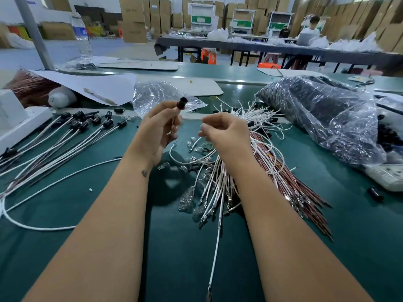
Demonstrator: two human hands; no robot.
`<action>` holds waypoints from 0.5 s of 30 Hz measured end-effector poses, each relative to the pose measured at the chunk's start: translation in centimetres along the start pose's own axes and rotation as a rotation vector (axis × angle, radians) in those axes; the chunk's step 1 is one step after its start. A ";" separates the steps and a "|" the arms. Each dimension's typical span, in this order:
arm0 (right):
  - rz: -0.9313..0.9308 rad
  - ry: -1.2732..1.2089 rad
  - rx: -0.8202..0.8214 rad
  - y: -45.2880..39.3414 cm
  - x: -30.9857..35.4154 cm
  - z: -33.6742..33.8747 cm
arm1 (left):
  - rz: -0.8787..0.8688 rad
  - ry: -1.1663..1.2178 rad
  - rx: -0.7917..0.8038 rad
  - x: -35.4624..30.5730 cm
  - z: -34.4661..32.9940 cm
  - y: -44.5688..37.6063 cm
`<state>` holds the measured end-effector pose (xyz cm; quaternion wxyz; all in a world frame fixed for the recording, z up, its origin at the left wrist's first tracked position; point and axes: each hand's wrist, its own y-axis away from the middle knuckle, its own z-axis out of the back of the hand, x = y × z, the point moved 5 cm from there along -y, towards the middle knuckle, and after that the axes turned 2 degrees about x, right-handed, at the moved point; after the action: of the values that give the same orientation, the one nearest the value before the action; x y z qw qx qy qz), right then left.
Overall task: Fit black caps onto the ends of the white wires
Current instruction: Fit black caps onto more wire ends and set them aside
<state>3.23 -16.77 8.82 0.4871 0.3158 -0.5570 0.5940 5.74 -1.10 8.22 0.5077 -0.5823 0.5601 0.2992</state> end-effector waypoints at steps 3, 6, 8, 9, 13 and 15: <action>-0.004 -0.029 -0.027 -0.1 0.1 0.2 | 0.004 0.075 0.064 -0.2 -0.8 0.0; 0.007 -0.022 -0.035 -0.1 0.2 0.2 | 0.011 0.115 0.079 -0.3 -1.1 0.1; -0.003 -0.045 -0.024 -0.2 0.1 0.1 | 0.013 0.112 0.076 -0.2 -1.0 0.1; -0.011 -0.060 -0.013 -0.3 0.0 0.0 | 0.011 0.102 0.077 -0.2 -0.9 0.0; -0.018 -0.069 0.009 -0.4 -0.3 -0.2 | 0.021 -0.046 0.041 0.4 -0.9 -0.3; -0.030 -0.082 -0.025 -0.3 -0.4 0.0 | 0.000 -0.187 -0.004 0.7 -0.8 -0.4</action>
<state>3.67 -16.86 8.56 0.4763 0.3422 -0.5791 0.5663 6.07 -2.16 7.96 0.5566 -0.5529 0.5096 0.3533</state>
